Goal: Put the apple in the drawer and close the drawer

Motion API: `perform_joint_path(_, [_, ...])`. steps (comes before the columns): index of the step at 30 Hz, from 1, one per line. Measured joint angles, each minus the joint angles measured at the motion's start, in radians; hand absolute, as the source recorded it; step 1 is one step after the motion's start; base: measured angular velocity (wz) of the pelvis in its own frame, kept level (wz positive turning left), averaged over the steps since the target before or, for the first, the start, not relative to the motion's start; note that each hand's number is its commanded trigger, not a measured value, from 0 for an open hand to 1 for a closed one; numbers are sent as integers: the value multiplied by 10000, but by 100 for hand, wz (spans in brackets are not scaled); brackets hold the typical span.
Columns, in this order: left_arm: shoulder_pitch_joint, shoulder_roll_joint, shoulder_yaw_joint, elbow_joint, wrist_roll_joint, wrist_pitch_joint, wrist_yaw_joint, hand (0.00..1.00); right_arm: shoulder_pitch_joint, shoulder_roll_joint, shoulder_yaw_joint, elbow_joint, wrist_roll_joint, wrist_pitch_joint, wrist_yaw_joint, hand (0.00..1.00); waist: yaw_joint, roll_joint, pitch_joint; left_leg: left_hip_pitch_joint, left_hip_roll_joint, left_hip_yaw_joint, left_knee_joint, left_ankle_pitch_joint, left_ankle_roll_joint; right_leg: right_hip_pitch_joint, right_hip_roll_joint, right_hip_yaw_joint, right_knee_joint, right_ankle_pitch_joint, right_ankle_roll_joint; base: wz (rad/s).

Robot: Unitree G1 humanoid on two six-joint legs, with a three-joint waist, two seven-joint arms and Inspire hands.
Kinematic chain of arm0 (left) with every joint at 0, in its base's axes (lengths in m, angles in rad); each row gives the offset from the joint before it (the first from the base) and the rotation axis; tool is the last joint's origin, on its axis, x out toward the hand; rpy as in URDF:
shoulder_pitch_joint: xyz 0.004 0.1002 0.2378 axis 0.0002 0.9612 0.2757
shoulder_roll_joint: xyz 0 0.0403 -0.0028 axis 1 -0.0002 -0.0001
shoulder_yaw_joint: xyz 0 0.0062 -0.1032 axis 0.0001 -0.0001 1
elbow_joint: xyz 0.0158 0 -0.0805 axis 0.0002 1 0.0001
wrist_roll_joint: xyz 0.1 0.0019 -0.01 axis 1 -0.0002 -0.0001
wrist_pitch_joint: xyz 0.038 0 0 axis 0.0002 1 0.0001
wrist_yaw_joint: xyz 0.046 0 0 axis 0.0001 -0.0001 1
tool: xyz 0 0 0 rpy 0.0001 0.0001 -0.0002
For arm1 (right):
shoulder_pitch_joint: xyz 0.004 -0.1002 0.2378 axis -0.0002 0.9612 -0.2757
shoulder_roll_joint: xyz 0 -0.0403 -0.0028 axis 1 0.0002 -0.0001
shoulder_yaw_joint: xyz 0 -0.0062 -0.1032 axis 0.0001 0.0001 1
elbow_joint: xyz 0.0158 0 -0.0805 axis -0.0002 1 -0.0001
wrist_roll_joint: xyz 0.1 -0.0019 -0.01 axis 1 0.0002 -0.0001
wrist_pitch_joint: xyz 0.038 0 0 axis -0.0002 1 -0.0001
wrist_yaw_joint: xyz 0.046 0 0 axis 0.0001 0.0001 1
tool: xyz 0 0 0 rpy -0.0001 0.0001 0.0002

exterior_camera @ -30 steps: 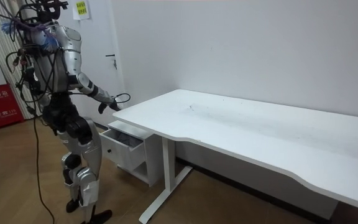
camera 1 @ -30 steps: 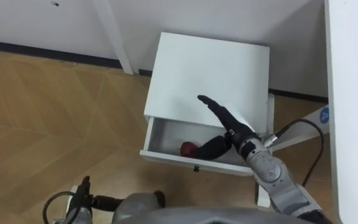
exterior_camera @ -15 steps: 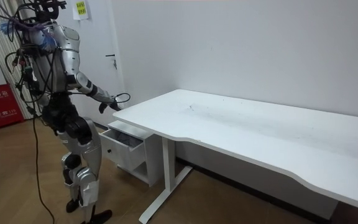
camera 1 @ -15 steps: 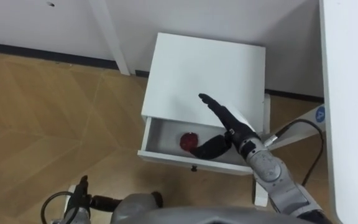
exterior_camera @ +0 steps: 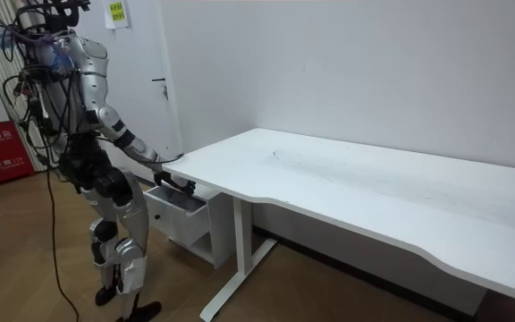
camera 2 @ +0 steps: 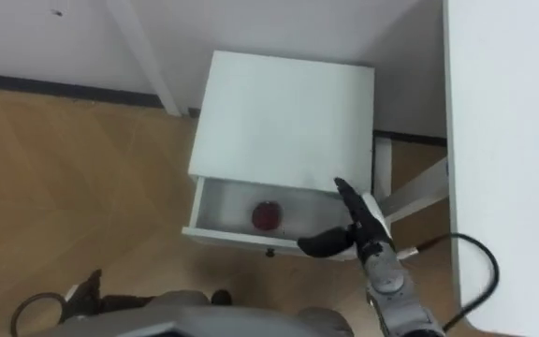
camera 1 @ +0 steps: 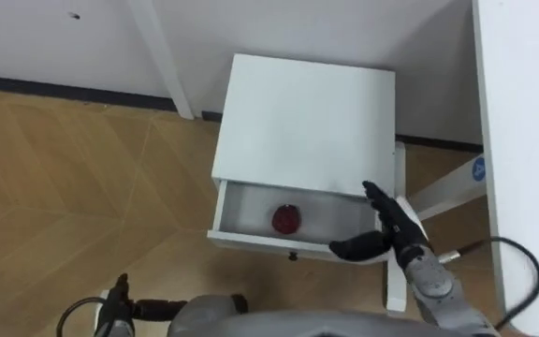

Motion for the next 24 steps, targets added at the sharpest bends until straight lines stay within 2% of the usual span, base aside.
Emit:
perform_joint_path(1, [-31,6,-3,146,-3,-44,-3,0,41,-55,-146,204,78,-14,-124,0,-30,-5,14,64,-57,55,32,-28,54,-394,-161,114,953,7,-7,17])
perform_joint_path(2, [-37,116,9,247,2,-68,0,0,263,-72,-386,489,223,-94,-345,0,-178,-2,-19,247,-237,117,161,-115,229,-1089,-516,443,2626,143,-97,13])
perform_joint_path(3, [-37,197,188,359,148,-69,1,0,412,-91,-691,771,412,-182,-514,0,-209,-39,-29,357,-333,184,396,-260,433,-1941,-776,910,4256,894,-211,9])
perform_joint_path(4, [-73,223,383,573,171,-68,14,0,399,-155,-1014,1058,709,-258,-693,0,-283,201,-16,348,-276,153,727,-437,605,-2791,-788,1382,5545,2337,-152,-5])
perform_joint_path(5, [-53,255,383,673,174,-70,12,0,371,-227,-1126,1223,865,-300,-778,0,-344,317,-45,279,-183,175,971,-554,695,-3236,-673,1649,6100,3301,-139,-18])
perform_joint_path(6, [-89,400,382,939,239,-82,4,0,374,-298,-1335,1436,1249,-393,-938,0,-396,559,-6,98,-22,258,1372,-788,872,-4276,-337,2194,7603,4130,-278,-32])
perform_joint_path(7, [-70,525,414,1013,290,-70,17,0,285,-307,-1343,1579,1372,-458,-1005,0,-390,632,12,0,-10,311,1584,-854,922,-4931,-192,2362,8988,3742,-278,-37])
perform_joint_path(8, [-69,712,524,1117,380,62,28,0,197,-376,-1352,1750,1591,-568,-1075,0,-482,624,107,-221,108,301,2017,-1022,990,-6030,97,2372,11814,2803,-356,-11])
perform_joint_path(9, [-27,779,543,1101,405,225,67,0,311,-545,-1342,1969,1738,-637,-1090,0,-627,781,137,-483,263,189,2405,-1147,1066,-6848,314,2081,13742,2030,-495,10])
perform_joint_path(10, [-35,792,542,1100,409,282,74,0,319,-618,-1318,2127,1727,-629,-1106,0,-654,985,124,-557,288,156,2522,-1182,1090,-7142,376,2018,14364,1762,-526,16])
perform_joint_path(11, [-25,798,556,1133,448,413,76,0,302,-742,-1161,2519,1734,-531,-1166,0,-629,889,161,-652,319,189,2681,-1290,1203,-7516,530,2029,15105,1352,-457,5])
perform_joint_path(12, [-15,786,573,1128,593,591,78,0,280,-751,-1041,2688,1710,-321,-1177,0,-654,969,195,-647,319,197,2763,-1330,1232,-7507,559,2029,15094,1127,-451,0])
perform_joint_path(13, [45,774,569,1117,593,678,78,0,267,-749,-952,2775,1731,-259,-1179,0,-665,959,185,-656,308,215,2796,-1347,1214,-7417,528,2035,14859,1078,-458,-4])
perform_joint_path(14, [204,764,556,1098,605,757,87,0,186,-728,-819,2881,1714,-88,-1171,0,-666,911,184,-654,209,217,2808,-1354,1231,-6982,436,2065,13911,1023,-385,-6])
perform_joint_path(15, [303,741,539,1107,602,805,142,0,157,-724,-709,2900,1765,78,-1184,0,-655,865,194,-652,111,267,2795,-1351,1221,-6177,322,2027,12151,966,-278,0])
perform_joint_path(16, [390,745,553,1098,596,825,238,0,143,-677,-643,2951,1825,151,-1188,0,-678,705,186,-631,-130,256,2671,-1303,1118,-5119,139,1848,9894,874,-163,10])
perform_joint_path(17, [413,745,554,1094,588,829,291,0,150,-645,-643,2947,1824,198,-1188,0,-690,653,159,-576,-276,257,2520,-1245,1013,-4520,15,1739,8643,809,-117,7])
perform_joint_path(18, [427,686,525,1095,577,847,442,0,153,-637,-611,2939,1882,307,-1193,0,-624,490,174,-392,-476,347,2014,-1060,697,-3373,98,1600,6262,652,-89,-14])
perform_joint_path(19, [416,596,504,1093,560,889,615,0,124,-620,-511,2901,2071,326,-1222,0,-449,333,39,-128,-607,457,1151,-682,19,-2455,441,1600,4114,462,-220,-27])
perform_joint_path(20, [392,611,457,1074,519,902,702,0,90,-553,-454,2877,2083,325,-1260,0,-336,167,-82,-74,-695,448,945,-538,-568,-2175,429,1586,3247,354,-327,-23])
perform_joint_path(21, [168,779,354,847,346,861,864,0,-77,-385,-494,2879,2071,206,-1331,0,-157,42,14,-617,-312,383,1885,-667,291,-1877,417,1575,2281,146,-101,-22])
perform_joint_path(22, [52,852,339,711,344,805,911,0,-129,-359,-491,2956,2068,186,-1309,0,-10,-4,92,-918,-266,351,2231,-1166,347,-1827,330,1604,1976,38,78,-49])
perform_joint_path(23, [-2,903,367,592,320,749,1020,0,-508,-273,-467,3279,2071,246,-1125,0,269,-164,90,-1032,-317,486,2349,-1278,488,-1466,246,1801,979,-81,207,-55])
perform_joint_path(24, [78,868,363,555,300,747,1099,0,-534,-187,-448,3296,2052,205,-937,0,309,-232,-28,-712,-288,506,1851,-1132,282,-863,398,1765,-103,128,52,-39])
